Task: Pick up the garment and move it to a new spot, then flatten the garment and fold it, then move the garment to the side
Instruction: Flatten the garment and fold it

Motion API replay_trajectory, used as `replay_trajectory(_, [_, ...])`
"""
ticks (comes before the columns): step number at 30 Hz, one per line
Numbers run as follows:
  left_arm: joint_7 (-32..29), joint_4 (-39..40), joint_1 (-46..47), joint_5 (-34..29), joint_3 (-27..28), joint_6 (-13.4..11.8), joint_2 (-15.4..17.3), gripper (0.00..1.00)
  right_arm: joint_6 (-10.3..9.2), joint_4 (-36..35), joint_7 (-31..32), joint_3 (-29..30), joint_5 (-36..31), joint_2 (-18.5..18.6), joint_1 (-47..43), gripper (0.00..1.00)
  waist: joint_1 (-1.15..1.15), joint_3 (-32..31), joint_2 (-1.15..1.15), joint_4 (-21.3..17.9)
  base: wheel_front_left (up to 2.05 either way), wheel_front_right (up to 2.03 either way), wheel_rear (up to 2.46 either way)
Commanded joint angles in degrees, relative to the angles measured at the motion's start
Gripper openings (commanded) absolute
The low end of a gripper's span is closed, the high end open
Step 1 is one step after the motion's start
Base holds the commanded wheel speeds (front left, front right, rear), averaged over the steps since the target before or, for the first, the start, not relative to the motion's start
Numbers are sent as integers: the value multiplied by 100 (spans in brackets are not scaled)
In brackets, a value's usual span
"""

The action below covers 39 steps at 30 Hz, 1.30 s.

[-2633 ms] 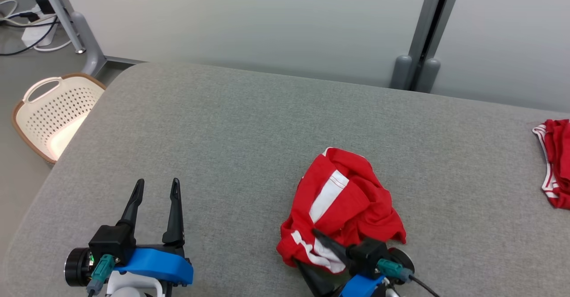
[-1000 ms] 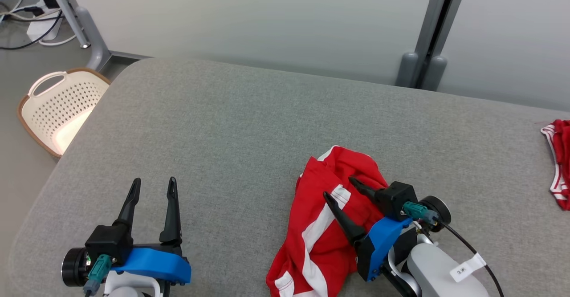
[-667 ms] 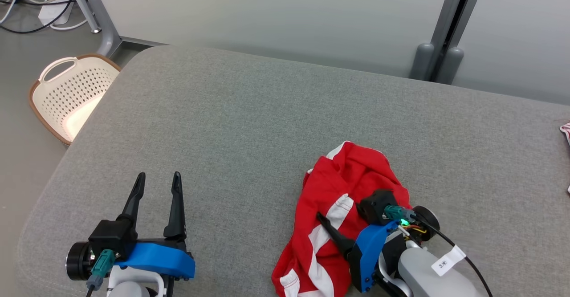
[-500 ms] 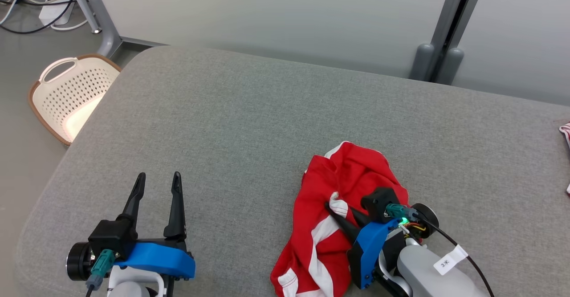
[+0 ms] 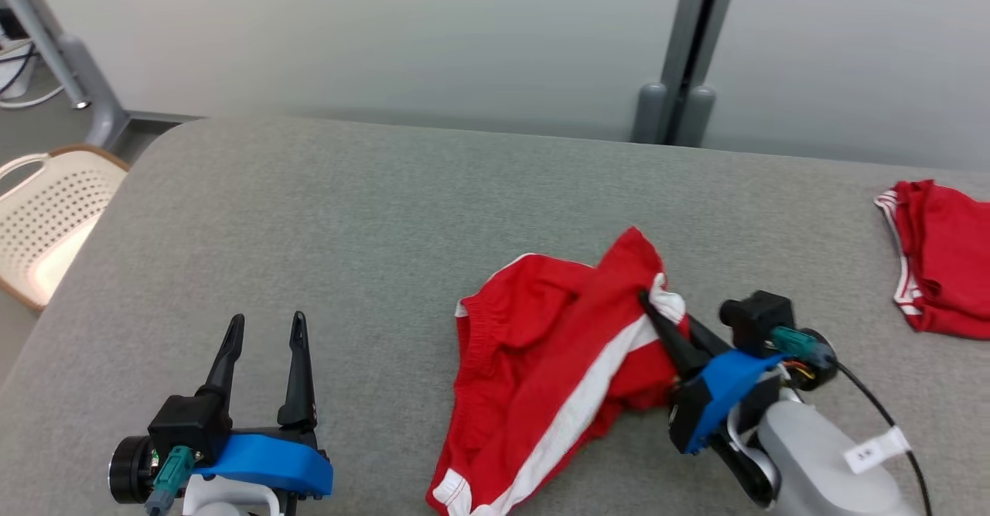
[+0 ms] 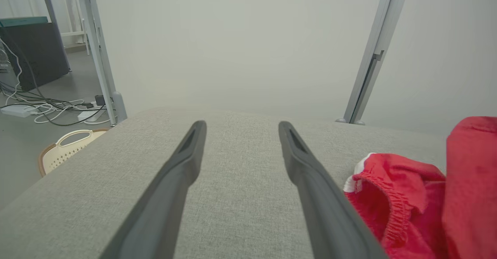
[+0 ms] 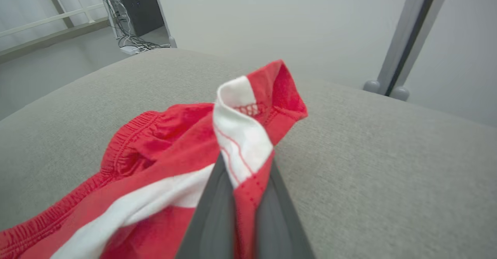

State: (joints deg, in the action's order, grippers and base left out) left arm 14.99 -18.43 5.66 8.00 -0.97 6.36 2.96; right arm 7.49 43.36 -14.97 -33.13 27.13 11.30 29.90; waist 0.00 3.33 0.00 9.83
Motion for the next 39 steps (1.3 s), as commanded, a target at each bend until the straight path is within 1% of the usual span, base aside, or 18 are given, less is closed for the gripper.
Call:
replay_trajectory(1, [27, 18, -39, -41, 5, -11, -1, 100, 1, -143, -22, 184, -57, 53, -230, 0, 0, -68, 0, -123, 0, 0, 0])
replay_trajectory(4, [27, 25, -64, -52, 33, -4, 4, 100, 1, -508, -24, 658, -171, 131, -661, 0, 0, -79, 0, -272, 0, 0, 0])
replay_trajectory(9, [27, 30, -91, -58, 62, 11, 7, 100, 1, -944, -26, 1301, -318, 143, -1425, 0, 0, -78, 0, -455, 0, 0, 0])
replay_trajectory(12, [27, 21, -92, -67, 42, 19, 6, 100, 1, -1083, -26, 1630, -370, 101, -1844, 0, 0, -80, 0, -510, 0, 0, 0])
replay_trajectory(15, [27, 23, -95, -64, 23, 23, 4, 100, 1, -1211, -23, 1892, -409, -18, -2213, 0, 0, -90, 0, -532, 0, 0, 0])
replay_trajectory(16, [27, 23, -97, -59, 24, 26, 4, 100, 1, -1255, -23, 1990, -455, -55, -2309, 21, 0, -91, 0, -541, 0, 0, 0])
replay_trajectory(17, [27, 24, -102, -55, 28, 29, 3, 100, 1, -1305, -23, 2079, -484, -89, -2382, 80, 0, -94, 0, -548, 0, 0, 0])
replay_trajectory(18, [27, 23, -108, -52, 32, 30, 2, 100, 1, -1355, -24, 2171, -545, -113, -2458, 100, 0, -99, 0, -555, 0, 0, 0])
replay_trajectory(20, [27, 16, -121, -51, 37, 36, 1, 100, 1, -1477, -25, 2354, -751, -117, -2550, 100, 0, -115, 0, -564, 0, 0, 0])
replay_trajectory(22, [27, 6, -141, -56, 38, 41, 1, 100, 1, -1678, -24, 2568, -967, -221, -2613, 100, 0, -140, 0, -572, 0, 0, 0])
replay_trajectory(26, [27, -2, -140, -77, 43, 50, 0, 100, 1, -2252, -25, 3056, -1336, -348, -2720, 100, 0, -173, 0, -559, 0, 0, 0])
replay_trajectory(30, [27, 5, -157, -96, 50, 56, 0, 100, 1, -2853, -22, 3369, -1587, -537, -2823, 100, 0, -203, 0, -527, 0, 0, 0])
replay_trajectory(35, [27, 14, -187, -107, 90, 61, -1, 100, 1, -3480, -22, 3500, -1732, -724, -2967, 100, 0, -259, 0, -490, 0, 0, 0])
replay_trajectory(39, [27, 41, -230, -133, 116, 26, 4, 100, 1, -3736, -22, 3486, -1838, -808, -3101, 100, 0, -281, 0, -467, 0, 0, 0])
